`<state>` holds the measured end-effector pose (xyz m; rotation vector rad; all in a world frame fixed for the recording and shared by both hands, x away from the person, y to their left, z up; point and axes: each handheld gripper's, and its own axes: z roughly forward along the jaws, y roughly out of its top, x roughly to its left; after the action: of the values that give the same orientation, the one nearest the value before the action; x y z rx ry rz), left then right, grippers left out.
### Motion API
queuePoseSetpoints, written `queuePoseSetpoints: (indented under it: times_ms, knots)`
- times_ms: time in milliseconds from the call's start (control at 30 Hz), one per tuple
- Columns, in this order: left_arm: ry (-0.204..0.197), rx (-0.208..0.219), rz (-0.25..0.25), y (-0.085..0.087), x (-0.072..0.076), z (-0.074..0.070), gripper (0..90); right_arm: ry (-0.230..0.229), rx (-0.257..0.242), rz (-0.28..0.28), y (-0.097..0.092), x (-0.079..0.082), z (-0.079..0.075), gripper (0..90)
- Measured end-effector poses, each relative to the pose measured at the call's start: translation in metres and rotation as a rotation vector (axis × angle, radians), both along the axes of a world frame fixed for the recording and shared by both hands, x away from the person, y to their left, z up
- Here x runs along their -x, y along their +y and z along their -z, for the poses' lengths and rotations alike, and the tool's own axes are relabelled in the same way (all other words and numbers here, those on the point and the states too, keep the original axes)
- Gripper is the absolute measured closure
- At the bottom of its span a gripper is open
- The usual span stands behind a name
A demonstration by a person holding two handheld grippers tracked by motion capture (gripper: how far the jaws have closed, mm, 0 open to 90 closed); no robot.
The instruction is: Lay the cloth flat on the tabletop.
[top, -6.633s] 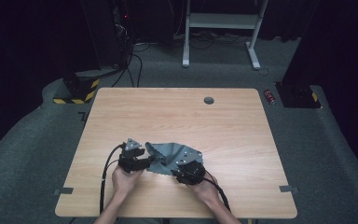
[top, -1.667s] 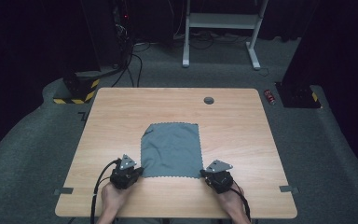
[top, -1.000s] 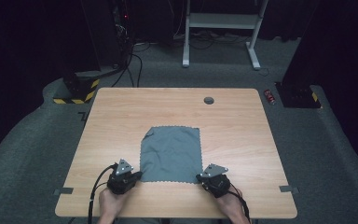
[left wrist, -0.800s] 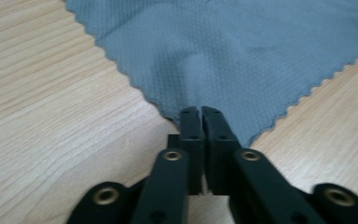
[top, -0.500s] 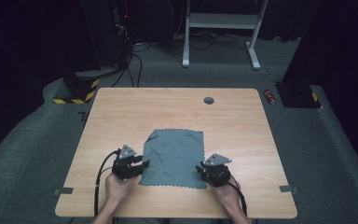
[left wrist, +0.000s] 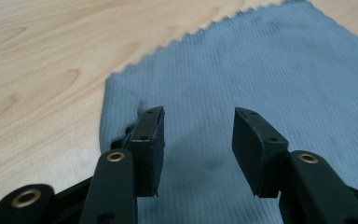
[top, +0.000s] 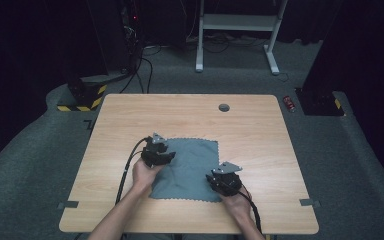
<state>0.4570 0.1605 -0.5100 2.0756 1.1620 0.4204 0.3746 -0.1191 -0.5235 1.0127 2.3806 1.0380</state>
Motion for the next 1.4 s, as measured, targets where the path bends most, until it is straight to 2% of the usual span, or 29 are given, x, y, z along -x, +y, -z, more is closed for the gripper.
queuePoseSetpoints:
  times_ms: [33, 133, 167, 200, 267, 300, 333, 367, 400, 433, 500, 533, 567, 667, 700, 767, 800, 833, 867, 900, 933, 1000, 1100, 1133, 1167, 1200, 1267, 1300, 1400]
  knots:
    - [0.011, -0.02, 0.001, 0.0, -0.004, 0.002, 54.4, 0.002, -0.003, 0.0, 0.0, 0.0, 0.0, 68.0]
    - [0.014, -0.019, -0.014, 0.003, -0.012, 0.006, 54.7, 0.002, -0.003, 0.001, 0.0, 0.0, 0.0, 68.0]
    - [-0.009, -0.031, -0.076, 0.009, -0.018, 0.005, 54.7, 0.004, -0.003, 0.003, 0.0, 0.0, 0.0, 68.1]
    - [-0.009, -0.031, -0.076, 0.009, -0.018, 0.005, 54.8, 0.004, -0.003, 0.003, 0.0, 0.0, 0.0, 68.1]
    - [-0.026, -0.046, -0.157, 0.019, -0.023, 0.007, 54.7, 0.005, -0.004, 0.004, 0.0, 0.0, 0.0, 68.1]
    - [-0.018, -0.033, -0.221, 0.033, -0.028, 0.01, 51.0, 0.007, -0.007, 0.005, 0.0, 0.0, 0.0, 68.1]
    - [-0.018, -0.033, -0.221, 0.033, -0.028, 0.01, 52.7, 0.007, -0.007, 0.005, 0.0, 0.0, 0.0, 68.1]
    - [-0.004, -0.038, -0.287, 0.045, -0.031, 0.008, 52.3, 0.007, -0.007, 0.005, 0.0, 0.0, 0.0, 68.1]
    - [0.011, -0.012, -0.298, 0.05, -0.03, 0.007, 52.2, 0.008, -0.007, 0.005, 0.0, 0.0, 0.0, 68.1]
    - [0.031, 0.006, -0.297, 0.053, -0.029, 0.006, 51.6, 0.008, -0.008, 0.005, 0.0, 0.0, 0.0, 68.1]
    - [0.064, 0.009, -0.254, 0.054, -0.022, 0.003, 50.1, 0.008, -0.008, 0.005, 0.0, 0.0, 0.0, 68.1]
    - [0.057, 0.021, -0.23, 0.051, -0.014, 0.001, 49.1, 0.008, -0.008, 0.005, 0.0, 0.0, 0.0, 68.1]
    - [0.057, 0.021, -0.23, 0.051, -0.014, 0.001, 49.1, 0.008, -0.008, 0.005, 0.0, 0.0, 0.0, 68.1]
    - [0.031, 0.01, -0.133, 0.039, 0.012, -0.003, 47.4, 0.008, -0.008, 0.005, 0.0, 0.0, 0.0, 68.1]
    - [0.022, -0.002, -0.077, 0.03, 0.031, -0.004, 46.0, 0.006, -0.009, 0.004, 0.0, 0.0, 0.0, 68.1]
    - [0.015, -0.012, -0.037, 0.026, 0.048, -0.002, 44.9, 0.007, -0.009, 0.004, 0.0, 0.0, 0.0, 68.1]
    - [0.015, -0.012, -0.037, 0.026, 0.048, -0.002, 44.3, 0.007, -0.009, 0.004, 0.0, 0.0, 0.0, 68.1]
    - [0.016, -0.031, -0.026, 0.023, 0.06, 0.001, 43.7, 0.008, -0.011, 0.004, 0.0, -0.001, 0.0, 68.0]
    - [0.008, -0.055, -0.023, 0.023, 0.064, 0.002, 43.7, 0.01, -0.011, 0.004, 0.0, -0.001, 0.0, 68.0]
    - [0.008, -0.055, -0.023, 0.023, 0.064, 0.002, 43.7, 0.011, -0.012, 0.004, 0.0, -0.001, 0.0, 68.0]
    - [0.004, -0.085, -0.024, 0.024, 0.067, 0.004, 43.7, 0.011, -0.012, 0.004, 0.0, -0.001, 0.0, 68.0]
    - [-0.006, -0.088, -0.028, 0.029, 0.072, 0.006, 43.2, 0.01, -0.011, 0.004, 0.0, -0.001, 0.0, 68.0]
    - [-0.031, -0.12, -0.06, 0.039, 0.074, 0.006, 43.8, 0.011, -0.011, 0.005, 0.0, 0.0, 0.0, 68.0]
    - [-0.031, -0.12, -0.06, 0.039, 0.074, 0.006, 43.7, 0.011, -0.011, 0.005, 0.0, 0.0, 0.0, 68.0]
    - [-0.01, -0.095, -0.072, 0.044, 0.074, 0.006, 43.9, 0.01, -0.01, 0.002, 0.0, -0.001, 0.0, 68.0]
    - [-0.008, -0.086, -0.075, 0.046, 0.075, 0.007, 44.1, 0.012, -0.01, 0.002, 0.0, -0.001, 0.0, 68.1]
    - [-0.012, -0.078, -0.076, 0.047, 0.077, 0.008, 44.6, 0.012, -0.012, 0.002, 0.0, -0.001, 0.0, 68.2]
    - [-0.022, -0.054, -0.082, 0.049, 0.081, 0.01, 44.7, 0.012, -0.012, -0.002, -0.001, -0.001, 0.0, 68.3]
    - [-0.037, -0.048, -0.081, 0.05, 0.084, 0.011, 44.7, 0.01, -0.01, -0.007, -0.001, -0.002, 0.0, 68.4]
